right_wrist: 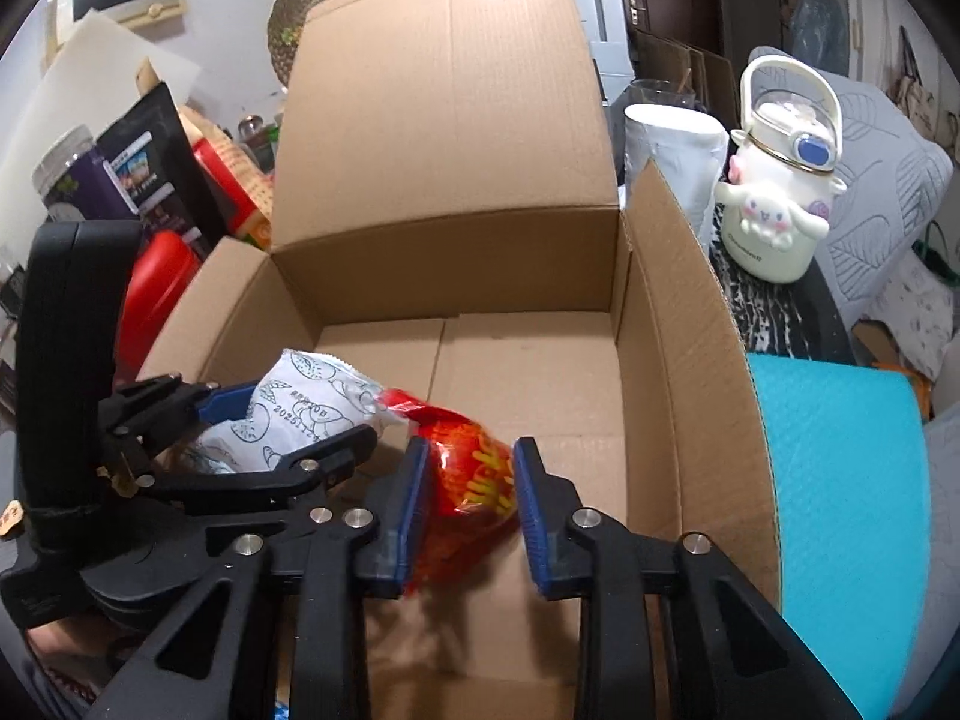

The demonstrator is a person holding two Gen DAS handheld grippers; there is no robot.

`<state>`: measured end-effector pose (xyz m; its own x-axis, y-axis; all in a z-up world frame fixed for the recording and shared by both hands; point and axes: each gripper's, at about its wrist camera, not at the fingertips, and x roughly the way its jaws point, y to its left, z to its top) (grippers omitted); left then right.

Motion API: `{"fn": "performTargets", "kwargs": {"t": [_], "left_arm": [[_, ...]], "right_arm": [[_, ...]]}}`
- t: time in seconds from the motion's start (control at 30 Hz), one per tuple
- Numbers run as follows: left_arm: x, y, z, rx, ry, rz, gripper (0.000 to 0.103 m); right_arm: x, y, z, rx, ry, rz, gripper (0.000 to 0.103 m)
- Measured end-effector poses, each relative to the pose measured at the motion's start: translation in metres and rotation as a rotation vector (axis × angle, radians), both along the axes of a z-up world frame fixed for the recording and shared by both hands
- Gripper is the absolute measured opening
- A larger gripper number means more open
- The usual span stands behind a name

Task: Organize snacks
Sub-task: 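Open both grippers to drop the white and red packets into the box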

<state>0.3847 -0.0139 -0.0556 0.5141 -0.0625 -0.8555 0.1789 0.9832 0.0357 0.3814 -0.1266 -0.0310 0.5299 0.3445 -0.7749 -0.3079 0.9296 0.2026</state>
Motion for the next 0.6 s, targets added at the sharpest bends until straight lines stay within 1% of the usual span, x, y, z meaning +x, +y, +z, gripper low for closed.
{"fn": "performTargets", "kwargs": {"t": [0.13,0.23,0.37,0.47,0.53,0.57,0.6], "left_arm": [[0.002,-0.001,-0.001,-0.015,0.019,-0.005,0.059],[0.004,-0.002,-0.002,-0.008,0.033,-0.005,0.059],[0.002,-0.003,0.001,0.012,0.017,0.006,0.059],[0.0,0.0,0.009,0.001,-0.008,0.016,0.059],[-0.002,0.004,0.015,-0.009,-0.023,0.027,0.06],[-0.002,0.005,0.018,-0.012,-0.03,0.032,0.06],[-0.004,0.007,0.022,-0.015,-0.042,0.036,0.06]], "right_arm": [[0.001,0.0,-0.003,0.002,0.01,0.007,0.028],[-0.001,-0.001,-0.001,-0.012,0.0,-0.001,0.028],[-0.003,-0.004,0.005,-0.023,-0.006,-0.023,0.029],[-0.005,-0.008,0.011,-0.004,-0.014,-0.036,0.039],[-0.008,-0.009,0.016,-0.001,-0.024,-0.036,0.04],[-0.01,-0.009,0.018,-0.006,-0.033,-0.039,0.042],[-0.012,-0.009,0.021,-0.006,-0.039,-0.04,0.046]]}}
